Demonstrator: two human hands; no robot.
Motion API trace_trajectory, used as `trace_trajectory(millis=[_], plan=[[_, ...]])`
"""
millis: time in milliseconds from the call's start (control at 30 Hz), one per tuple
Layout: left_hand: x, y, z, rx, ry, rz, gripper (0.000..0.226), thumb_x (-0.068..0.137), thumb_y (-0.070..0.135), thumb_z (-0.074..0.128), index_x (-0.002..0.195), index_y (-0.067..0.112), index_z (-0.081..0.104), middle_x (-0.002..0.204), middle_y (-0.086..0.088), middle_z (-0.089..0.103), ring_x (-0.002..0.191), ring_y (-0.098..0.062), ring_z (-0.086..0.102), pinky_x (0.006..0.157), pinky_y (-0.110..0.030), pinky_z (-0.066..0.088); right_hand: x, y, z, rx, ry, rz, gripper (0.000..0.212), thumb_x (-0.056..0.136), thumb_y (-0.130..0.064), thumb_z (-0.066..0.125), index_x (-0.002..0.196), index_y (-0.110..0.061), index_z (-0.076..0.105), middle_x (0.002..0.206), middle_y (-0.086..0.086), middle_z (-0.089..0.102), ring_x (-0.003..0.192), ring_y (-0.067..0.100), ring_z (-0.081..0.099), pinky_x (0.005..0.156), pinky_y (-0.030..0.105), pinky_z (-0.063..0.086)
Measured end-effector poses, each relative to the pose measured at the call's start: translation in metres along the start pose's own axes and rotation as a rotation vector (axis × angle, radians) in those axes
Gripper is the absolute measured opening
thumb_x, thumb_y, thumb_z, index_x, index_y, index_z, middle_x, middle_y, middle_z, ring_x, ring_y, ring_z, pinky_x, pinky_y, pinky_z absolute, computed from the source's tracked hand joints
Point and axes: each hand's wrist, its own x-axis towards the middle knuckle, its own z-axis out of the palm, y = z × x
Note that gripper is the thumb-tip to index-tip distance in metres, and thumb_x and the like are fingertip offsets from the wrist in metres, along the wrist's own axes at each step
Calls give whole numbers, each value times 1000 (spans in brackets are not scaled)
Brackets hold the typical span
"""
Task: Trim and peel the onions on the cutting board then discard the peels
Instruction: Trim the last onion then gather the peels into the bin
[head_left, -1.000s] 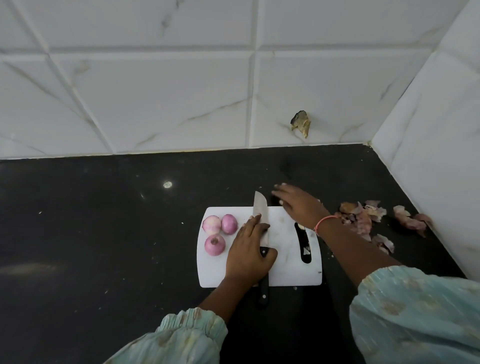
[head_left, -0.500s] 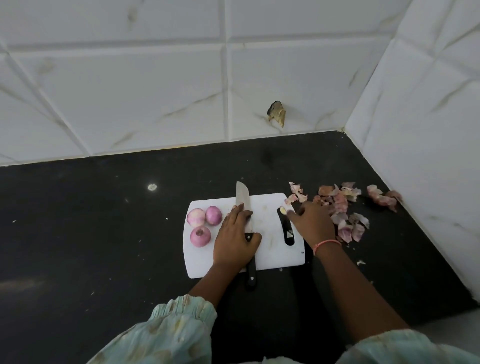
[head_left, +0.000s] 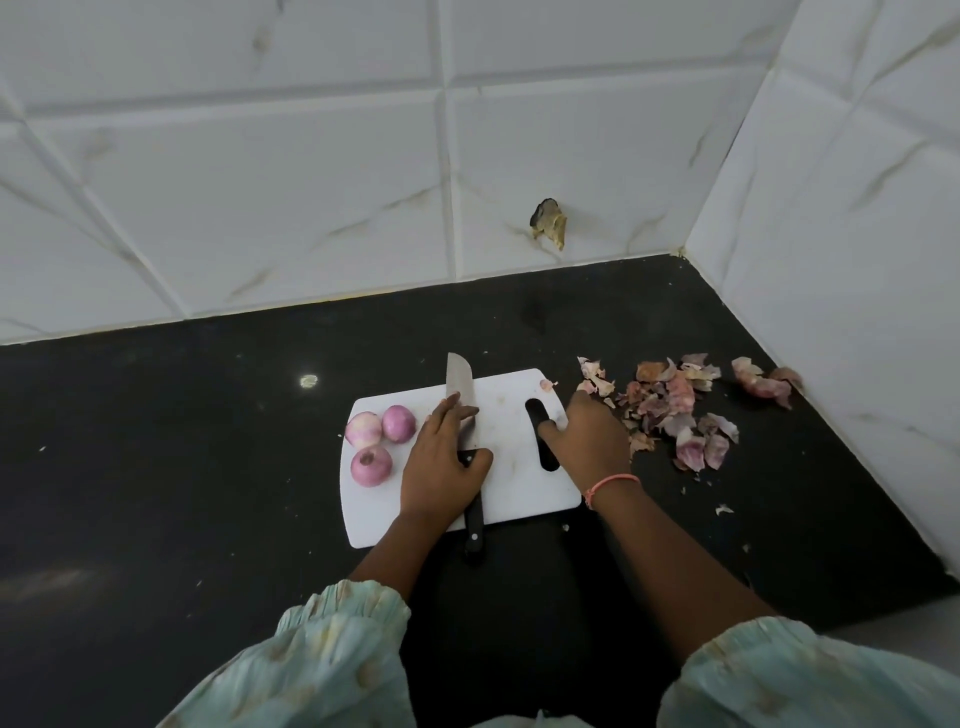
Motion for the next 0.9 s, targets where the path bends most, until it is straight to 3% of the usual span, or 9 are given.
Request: trace_trajectory(millis=[133, 333, 433, 467, 533, 633, 767, 833, 900], plan=[[2, -14, -13, 8, -10, -26, 51, 82, 27, 66, 132, 26, 55, 156, 12, 37, 120, -17, 59, 81, -11, 43, -3, -13, 11, -27, -10, -31, 30, 86, -34, 63, 92, -7, 53, 89, 11, 62, 82, 28, 61, 62, 29, 35], [2, -29, -25, 43, 1, -17, 49, 80, 32, 64, 129, 27, 58, 153, 12, 40, 124, -11, 56, 87, -24, 51, 1, -18, 26, -42, -72, -42, 32, 84, -35, 66, 99, -8, 56, 97, 9, 60, 91, 25, 60, 66, 32, 44], [2, -28, -24, 51, 19, -16, 50, 79, 34, 63, 128, 28, 59, 152, 12, 42, 128, -9, 52, 91, -29, 53, -4, -18, 34, -30, 114, -262, 33, 89, -31, 59, 112, -7, 58, 112, 10, 55, 105, 26, 55, 86, 36, 49], [2, -28, -23, 56, 27, -16, 50, 79, 34, 63, 128, 27, 60, 152, 12, 43, 131, -8, 50, 93, -30, 52, -7, -20, 39, -51, 119, -378, 39, 92, -32, 50, 121, -7, 57, 122, 11, 55, 117, 28, 52, 99, 41, 45], [3, -27, -23, 67, 39, -12, 51, 78, 36, 62, 128, 27, 60, 151, 10, 45, 134, -7, 47, 97, -32, 51, -9, -20, 51, -161, -49, -535, 60, 96, -41, 25, 144, -10, 42, 150, 10, 40, 144, 26, 30, 119, 50, 21], [3, -28, -23, 60, 37, -11, 51, 78, 38, 60, 127, 27, 60, 151, 11, 44, 133, -8, 48, 97, -35, 52, 0, 1, 55, -255, -162, -410, 77, 92, -56, 3, 155, -15, 19, 163, 2, 13, 152, 18, 4, 120, 51, -4], [2, -28, -24, 59, 38, -18, 51, 77, 40, 58, 128, 28, 59, 152, 13, 43, 129, -9, 52, 94, -36, 54, 2, 34, 33, -206, 59, -168, 72, 95, -50, 7, 151, -11, 32, 160, 7, 27, 150, 23, 16, 121, 53, 8], [2, -27, -23, 52, 43, -17, 52, 77, 40, 58, 127, 28, 60, 151, 13, 44, 130, -10, 52, 95, -36, 53, -11, 36, 30, -165, 74, -280, 65, 98, -44, 14, 151, -12, 31, 160, 6, 25, 150, 21, 14, 121, 51, 8], [2, -27, -23, 53, 40, -12, 52, 77, 41, 58, 127, 28, 60, 151, 12, 44, 131, -10, 51, 97, -37, 52, -27, 27, 33, -159, -75, -478, 64, 98, -45, 14, 154, -15, 24, 162, 2, 18, 151, 17, 7, 122, 50, 6]])
